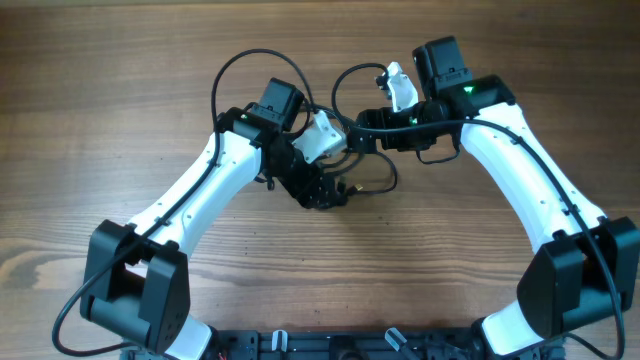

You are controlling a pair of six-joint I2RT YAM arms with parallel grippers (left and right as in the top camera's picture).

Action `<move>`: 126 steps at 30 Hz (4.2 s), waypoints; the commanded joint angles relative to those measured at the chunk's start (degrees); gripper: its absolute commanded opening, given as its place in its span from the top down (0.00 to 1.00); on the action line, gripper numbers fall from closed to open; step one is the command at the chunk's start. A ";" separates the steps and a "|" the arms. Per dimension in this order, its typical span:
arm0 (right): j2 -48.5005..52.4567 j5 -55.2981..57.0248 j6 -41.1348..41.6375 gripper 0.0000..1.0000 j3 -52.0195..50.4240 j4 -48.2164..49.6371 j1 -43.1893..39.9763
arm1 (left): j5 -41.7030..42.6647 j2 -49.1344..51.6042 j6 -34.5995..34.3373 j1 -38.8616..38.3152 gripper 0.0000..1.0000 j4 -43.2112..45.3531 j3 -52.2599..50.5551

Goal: Untangle cables

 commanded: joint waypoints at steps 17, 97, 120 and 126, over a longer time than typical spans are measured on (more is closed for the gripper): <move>-1.51 0.61 -1.14 0.07 1.22 0.26 -0.22 | 2.38 8.11 21.86 4.68 0.14 2.99 -0.66; -1.99 -5.49 0.15 0.96 1.18 7.91 -3.41 | 16.33 10.84 -48.09 11.58 0.96 23.37 2.40; 1.01 23.71 11.28 0.96 -2.89 -0.57 -2.78 | 16.37 10.84 -50.86 11.02 0.96 26.73 2.40; 5.18 16.65 9.35 0.58 -5.03 3.45 -2.78 | 16.33 10.84 -50.86 8.09 0.96 27.19 2.40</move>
